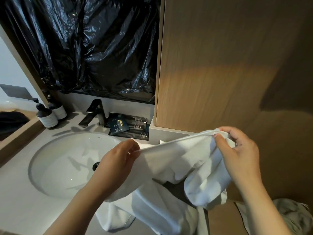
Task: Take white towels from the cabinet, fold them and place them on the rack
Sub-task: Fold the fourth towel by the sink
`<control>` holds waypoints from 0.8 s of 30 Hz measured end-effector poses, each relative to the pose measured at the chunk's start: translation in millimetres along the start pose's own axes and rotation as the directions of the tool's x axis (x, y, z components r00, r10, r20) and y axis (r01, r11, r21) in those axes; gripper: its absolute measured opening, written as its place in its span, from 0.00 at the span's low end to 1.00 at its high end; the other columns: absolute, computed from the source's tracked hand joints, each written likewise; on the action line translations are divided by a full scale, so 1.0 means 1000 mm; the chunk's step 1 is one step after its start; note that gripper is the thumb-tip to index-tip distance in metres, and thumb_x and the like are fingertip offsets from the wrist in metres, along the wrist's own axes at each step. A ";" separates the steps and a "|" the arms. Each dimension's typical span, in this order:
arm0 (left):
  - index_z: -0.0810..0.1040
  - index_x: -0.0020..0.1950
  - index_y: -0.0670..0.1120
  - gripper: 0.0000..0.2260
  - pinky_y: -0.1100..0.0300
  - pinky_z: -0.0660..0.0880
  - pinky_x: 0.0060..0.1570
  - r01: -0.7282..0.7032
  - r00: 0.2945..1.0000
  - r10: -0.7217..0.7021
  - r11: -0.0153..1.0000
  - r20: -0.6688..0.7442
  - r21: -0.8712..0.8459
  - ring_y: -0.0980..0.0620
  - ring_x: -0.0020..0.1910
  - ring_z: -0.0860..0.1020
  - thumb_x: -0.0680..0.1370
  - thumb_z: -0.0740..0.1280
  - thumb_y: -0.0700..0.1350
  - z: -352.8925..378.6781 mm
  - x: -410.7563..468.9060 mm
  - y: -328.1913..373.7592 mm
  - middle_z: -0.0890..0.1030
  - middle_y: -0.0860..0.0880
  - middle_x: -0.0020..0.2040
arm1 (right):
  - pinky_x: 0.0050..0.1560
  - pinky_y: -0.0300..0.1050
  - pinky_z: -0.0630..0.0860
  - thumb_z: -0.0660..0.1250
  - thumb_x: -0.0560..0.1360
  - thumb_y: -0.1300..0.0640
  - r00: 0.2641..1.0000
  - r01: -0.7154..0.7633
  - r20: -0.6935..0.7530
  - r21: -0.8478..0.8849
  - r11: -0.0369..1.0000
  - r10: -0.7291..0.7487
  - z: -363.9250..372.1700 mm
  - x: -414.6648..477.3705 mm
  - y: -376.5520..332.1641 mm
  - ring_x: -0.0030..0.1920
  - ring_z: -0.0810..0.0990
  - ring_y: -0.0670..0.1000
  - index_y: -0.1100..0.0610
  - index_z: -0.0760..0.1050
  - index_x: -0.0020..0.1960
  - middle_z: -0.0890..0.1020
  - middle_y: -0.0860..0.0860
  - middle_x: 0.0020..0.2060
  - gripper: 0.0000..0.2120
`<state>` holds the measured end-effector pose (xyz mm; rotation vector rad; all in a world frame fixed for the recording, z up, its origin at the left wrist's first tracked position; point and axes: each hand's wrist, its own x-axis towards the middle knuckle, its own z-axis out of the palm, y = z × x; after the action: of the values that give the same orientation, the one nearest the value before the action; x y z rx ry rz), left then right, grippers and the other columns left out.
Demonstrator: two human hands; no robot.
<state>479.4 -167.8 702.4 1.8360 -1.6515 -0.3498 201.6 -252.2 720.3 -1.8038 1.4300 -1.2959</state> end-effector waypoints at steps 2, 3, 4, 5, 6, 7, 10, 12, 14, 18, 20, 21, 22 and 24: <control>0.75 0.48 0.53 0.03 0.59 0.72 0.43 0.074 0.995 -0.077 0.996 0.065 0.048 0.58 0.42 0.75 0.79 0.65 0.44 -0.001 0.002 -0.006 0.77 0.59 0.43 | 0.41 0.36 0.71 0.66 0.76 0.52 0.999 -0.035 -0.024 0.008 0.999 0.036 -0.003 0.002 0.000 0.47 0.78 0.41 0.44 0.77 0.50 0.81 0.40 0.45 0.04; 0.75 0.47 0.54 0.04 0.59 0.73 0.44 0.108 0.988 -0.115 0.991 0.100 0.078 0.56 0.43 0.76 0.79 0.65 0.45 -0.003 0.002 -0.008 0.78 0.58 0.44 | 0.40 0.36 0.70 0.66 0.77 0.52 0.998 -0.051 -0.040 0.013 0.999 0.051 -0.004 0.003 0.000 0.47 0.79 0.42 0.44 0.77 0.50 0.81 0.41 0.45 0.04; 0.75 0.45 0.55 0.05 0.61 0.73 0.43 0.132 0.982 -0.144 0.986 0.121 0.102 0.55 0.43 0.77 0.79 0.65 0.45 -0.004 0.002 -0.011 0.78 0.58 0.43 | 0.40 0.36 0.70 0.66 0.77 0.53 0.997 -0.062 -0.046 0.012 0.998 0.063 -0.004 0.004 0.001 0.47 0.79 0.43 0.45 0.78 0.50 0.81 0.41 0.45 0.04; 0.75 0.44 0.56 0.06 0.64 0.71 0.40 0.145 0.978 -0.161 0.982 0.132 0.119 0.56 0.42 0.77 0.79 0.65 0.45 -0.005 0.002 -0.014 0.79 0.57 0.42 | 0.39 0.36 0.70 0.67 0.77 0.53 0.997 -0.070 -0.039 0.006 0.998 0.070 -0.005 0.005 0.001 0.47 0.79 0.43 0.45 0.78 0.50 0.81 0.41 0.44 0.04; 0.74 0.43 0.56 0.07 0.67 0.69 0.38 0.152 0.977 -0.168 0.981 0.132 0.123 0.57 0.40 0.76 0.79 0.65 0.45 -0.006 0.003 -0.015 0.79 0.57 0.40 | 0.39 0.36 0.70 0.67 0.77 0.53 0.997 -0.079 -0.020 0.000 0.997 0.079 -0.005 0.006 0.002 0.47 0.79 0.43 0.45 0.77 0.50 0.81 0.41 0.44 0.03; 0.74 0.42 0.56 0.08 0.69 0.68 0.36 0.166 0.975 -0.179 0.980 0.129 0.109 0.59 0.38 0.75 0.79 0.65 0.44 -0.007 0.003 -0.015 0.79 0.57 0.38 | 0.39 0.36 0.70 0.67 0.77 0.52 0.996 -0.089 -0.001 -0.004 0.996 0.089 -0.005 0.006 0.002 0.47 0.79 0.44 0.45 0.77 0.50 0.81 0.41 0.44 0.03; 0.78 0.40 0.53 0.08 0.64 0.70 0.35 0.298 0.950 -0.265 0.929 0.167 -0.221 0.58 0.32 0.75 0.79 0.65 0.47 -0.010 0.006 -0.008 0.80 0.53 0.34 | 0.39 0.37 0.70 0.67 0.76 0.50 0.995 -0.097 0.026 0.001 0.995 0.097 -0.002 0.006 0.001 0.46 0.79 0.43 0.43 0.77 0.47 0.81 0.40 0.42 0.02; 0.79 0.41 0.47 0.09 0.58 0.71 0.36 0.353 0.934 -0.270 0.803 0.235 -0.480 0.54 0.31 0.75 0.79 0.66 0.49 -0.013 0.007 0.006 0.79 0.50 0.33 | 0.39 0.38 0.71 0.68 0.75 0.50 0.995 -0.085 0.053 -0.016 0.996 0.085 0.002 0.006 0.000 0.45 0.78 0.39 0.42 0.77 0.45 0.81 0.37 0.41 0.02; 0.78 0.40 0.44 0.10 0.61 0.71 0.35 0.287 0.958 -0.234 0.763 0.166 -0.580 0.54 0.33 0.75 0.79 0.66 0.46 -0.014 0.010 0.018 0.78 0.51 0.34 | 0.44 0.39 0.73 0.70 0.74 0.50 0.992 -0.090 0.084 -0.034 0.995 0.092 0.007 0.004 -0.001 0.48 0.77 0.36 0.42 0.78 0.50 0.80 0.34 0.45 0.06; 0.80 0.40 0.47 0.07 0.63 0.72 0.35 0.252 0.947 -0.321 0.746 -0.001 -0.616 0.56 0.34 0.76 0.78 0.68 0.46 -0.012 0.019 0.029 0.79 0.53 0.34 | 0.49 0.28 0.67 0.73 0.72 0.49 0.988 -0.110 0.111 -0.005 0.994 0.110 0.017 0.000 -0.004 0.57 0.71 0.30 0.38 0.69 0.68 0.72 0.37 0.62 0.26; 0.82 0.47 0.47 0.05 0.58 0.75 0.38 0.295 0.937 -0.344 0.676 0.066 -0.676 0.51 0.37 0.79 0.74 0.72 0.47 -0.012 0.020 0.028 0.83 0.47 0.39 | 0.47 0.27 0.68 0.71 0.74 0.50 0.987 -0.114 0.114 0.029 0.993 0.110 0.018 -0.002 -0.004 0.57 0.70 0.27 0.36 0.68 0.67 0.72 0.38 0.64 0.25; 0.82 0.50 0.46 0.09 0.56 0.76 0.39 0.312 0.939 -0.318 0.629 0.130 -0.712 0.49 0.39 0.81 0.72 0.73 0.47 -0.011 0.019 0.027 0.85 0.45 0.41 | 0.47 0.28 0.69 0.70 0.75 0.51 0.986 -0.117 0.121 0.041 0.992 0.112 0.017 -0.003 -0.003 0.58 0.72 0.31 0.35 0.68 0.66 0.73 0.39 0.64 0.24; 0.82 0.52 0.45 0.12 0.55 0.78 0.39 0.324 0.940 -0.284 0.582 0.187 -0.746 0.47 0.41 0.82 0.70 0.74 0.45 -0.011 0.018 0.026 0.85 0.43 0.43 | 0.47 0.32 0.71 0.70 0.75 0.51 0.985 -0.124 0.124 0.054 0.991 0.117 0.017 -0.004 -0.003 0.58 0.74 0.36 0.35 0.69 0.64 0.74 0.40 0.63 0.22; 0.81 0.56 0.43 0.17 0.55 0.80 0.41 0.337 0.938 -0.243 0.487 0.246 -0.806 0.45 0.44 0.83 0.68 0.75 0.40 -0.009 0.017 0.026 0.85 0.40 0.47 | 0.44 0.36 0.73 0.71 0.74 0.54 0.986 -0.141 0.103 0.122 0.982 0.129 0.018 -0.006 -0.003 0.51 0.78 0.41 0.37 0.74 0.58 0.79 0.37 0.54 0.17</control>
<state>467.4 -182.0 728.9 1.2946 -0.8861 -1.1871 218.6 -248.4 712.9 -1.6323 1.3602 -1.1898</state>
